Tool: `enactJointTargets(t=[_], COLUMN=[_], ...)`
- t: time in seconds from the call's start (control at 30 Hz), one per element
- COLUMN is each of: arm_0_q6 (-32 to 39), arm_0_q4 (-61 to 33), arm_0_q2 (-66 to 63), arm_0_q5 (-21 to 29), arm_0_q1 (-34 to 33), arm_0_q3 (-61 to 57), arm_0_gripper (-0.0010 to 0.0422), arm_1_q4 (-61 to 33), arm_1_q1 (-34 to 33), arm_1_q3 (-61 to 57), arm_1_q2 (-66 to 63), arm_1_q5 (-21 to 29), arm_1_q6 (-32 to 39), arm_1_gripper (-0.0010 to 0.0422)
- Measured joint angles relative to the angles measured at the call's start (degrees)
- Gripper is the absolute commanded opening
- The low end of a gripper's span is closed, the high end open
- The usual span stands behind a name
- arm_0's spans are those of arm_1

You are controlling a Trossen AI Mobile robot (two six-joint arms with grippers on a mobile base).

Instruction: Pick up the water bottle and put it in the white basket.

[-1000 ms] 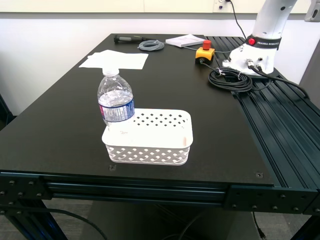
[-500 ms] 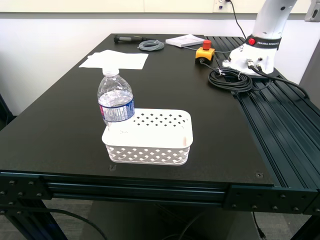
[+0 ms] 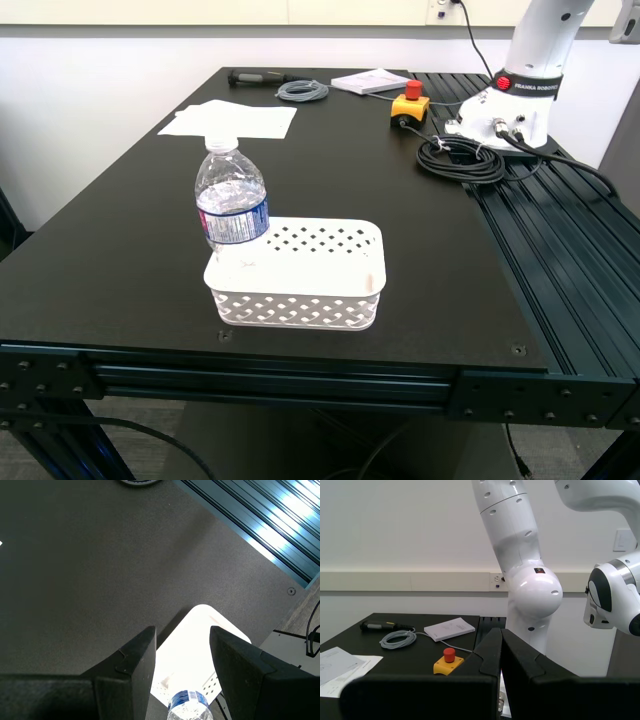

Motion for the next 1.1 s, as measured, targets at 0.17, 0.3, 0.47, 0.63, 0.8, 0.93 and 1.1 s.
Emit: enactJointTargets(t=[0.17, 0.3, 0.47, 0.63, 0.8, 0.93, 1.1], arm_0_q6=[0.0, 0.0, 0.0, 0.0, 0.0, 0.0, 0.0], arm_0_q4=[0.0, 0.0, 0.0, 0.0, 0.0, 0.0, 0.0], arm_0_q2=[0.0, 0.0, 0.0, 0.0, 0.0, 0.0, 0.0], arm_0_q5=[0.0, 0.0, 0.0, 0.0, -0.02, 0.0, -0.02], arm_0_q1=[-0.02, 0.04, 0.0, 0.04, -0.02, 0.04, 0.0], arm_0_q3=[0.0, 0.0, 0.0, 0.0, 0.0, 0.0, 0.0], arm_0_gripper=[0.0001, 0.0001, 0.0001, 0.0001, 0.0001, 0.0001, 0.0001], arm_1_q4=[0.22, 0.37, 0.44, 0.5, 0.66, 0.83, 0.87], arm_1_q1=[0.0, 0.0, 0.0, 0.0, 0.0, 0.0, 0.0], arm_1_q3=[0.0, 0.0, 0.0, 0.0, 0.0, 0.0, 0.0], arm_1_q2=[0.0, 0.0, 0.0, 0.0, 0.0, 0.0, 0.0], arm_1_q5=[0.0, 0.0, 0.0, 0.0, 0.0, 0.0, 0.0], arm_1_q6=[0.0, 0.0, 0.02, 0.0, 0.0, 0.0, 0.0], arm_1_gripper=[0.0142, 0.0142, 0.0142, 0.0142, 0.0142, 0.0142, 0.0142])
